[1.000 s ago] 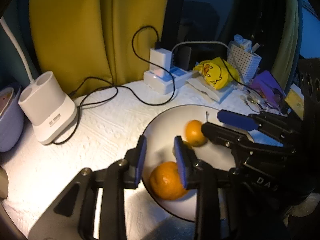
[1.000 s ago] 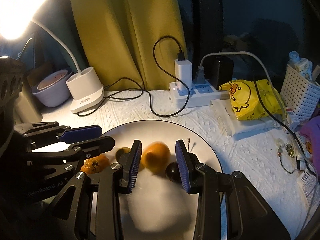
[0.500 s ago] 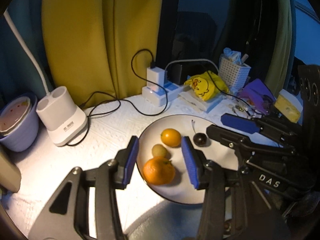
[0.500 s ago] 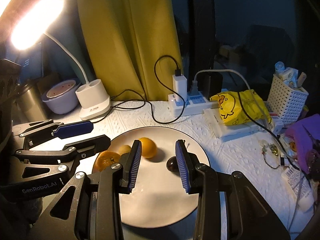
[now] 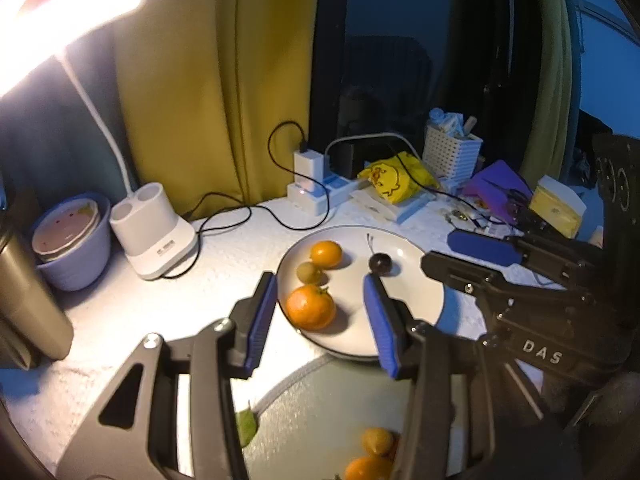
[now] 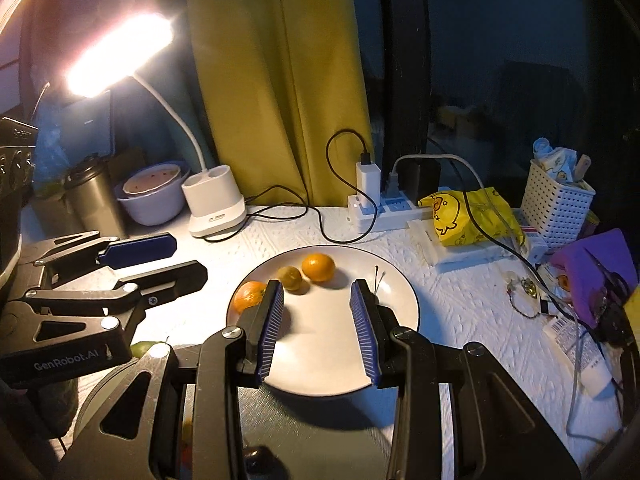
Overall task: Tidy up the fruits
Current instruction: 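Move both tools back from the bowl to the fruit board, then lower the left tool toward a large mandarin while the right tool approaches a dark cherry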
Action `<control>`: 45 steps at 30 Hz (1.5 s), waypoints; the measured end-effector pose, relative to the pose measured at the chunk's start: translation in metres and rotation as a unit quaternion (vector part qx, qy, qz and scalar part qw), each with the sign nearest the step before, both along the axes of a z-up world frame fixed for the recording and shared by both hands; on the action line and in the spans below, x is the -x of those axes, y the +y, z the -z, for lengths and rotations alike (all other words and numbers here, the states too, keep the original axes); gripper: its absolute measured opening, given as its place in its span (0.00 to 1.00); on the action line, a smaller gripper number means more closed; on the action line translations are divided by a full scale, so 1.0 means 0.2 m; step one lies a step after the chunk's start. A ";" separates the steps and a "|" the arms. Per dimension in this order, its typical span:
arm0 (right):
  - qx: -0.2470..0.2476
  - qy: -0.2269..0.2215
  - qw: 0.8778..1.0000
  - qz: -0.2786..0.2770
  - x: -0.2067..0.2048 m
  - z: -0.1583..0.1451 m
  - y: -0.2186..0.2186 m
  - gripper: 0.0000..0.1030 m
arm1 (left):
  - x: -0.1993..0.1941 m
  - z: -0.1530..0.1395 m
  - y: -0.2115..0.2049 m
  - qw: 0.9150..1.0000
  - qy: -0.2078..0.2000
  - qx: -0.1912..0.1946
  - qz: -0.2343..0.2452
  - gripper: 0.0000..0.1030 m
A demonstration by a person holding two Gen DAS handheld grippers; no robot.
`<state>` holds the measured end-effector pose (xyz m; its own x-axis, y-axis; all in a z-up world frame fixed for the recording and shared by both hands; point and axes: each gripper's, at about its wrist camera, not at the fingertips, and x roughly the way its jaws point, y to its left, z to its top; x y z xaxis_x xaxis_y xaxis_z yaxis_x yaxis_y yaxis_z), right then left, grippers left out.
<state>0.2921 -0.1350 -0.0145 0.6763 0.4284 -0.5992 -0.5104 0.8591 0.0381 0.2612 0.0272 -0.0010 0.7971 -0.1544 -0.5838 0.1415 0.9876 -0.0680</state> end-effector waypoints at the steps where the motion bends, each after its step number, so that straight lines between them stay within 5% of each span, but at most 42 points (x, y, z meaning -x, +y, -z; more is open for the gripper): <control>1: -0.001 0.000 1.000 0.000 0.01 0.00 0.00 0.36 | 0.02 0.00 0.00 1.000 -0.001 0.000 0.000 0.45; 22: -0.003 0.006 1.000 0.010 0.24 0.01 -0.16 0.36 | 0.33 0.10 -0.01 1.000 0.022 -0.003 -0.018 0.45; 45: 0.015 0.043 0.999 0.004 0.45 0.19 -0.20 0.36 | 0.58 0.32 -0.01 0.998 0.059 0.014 -0.026 0.46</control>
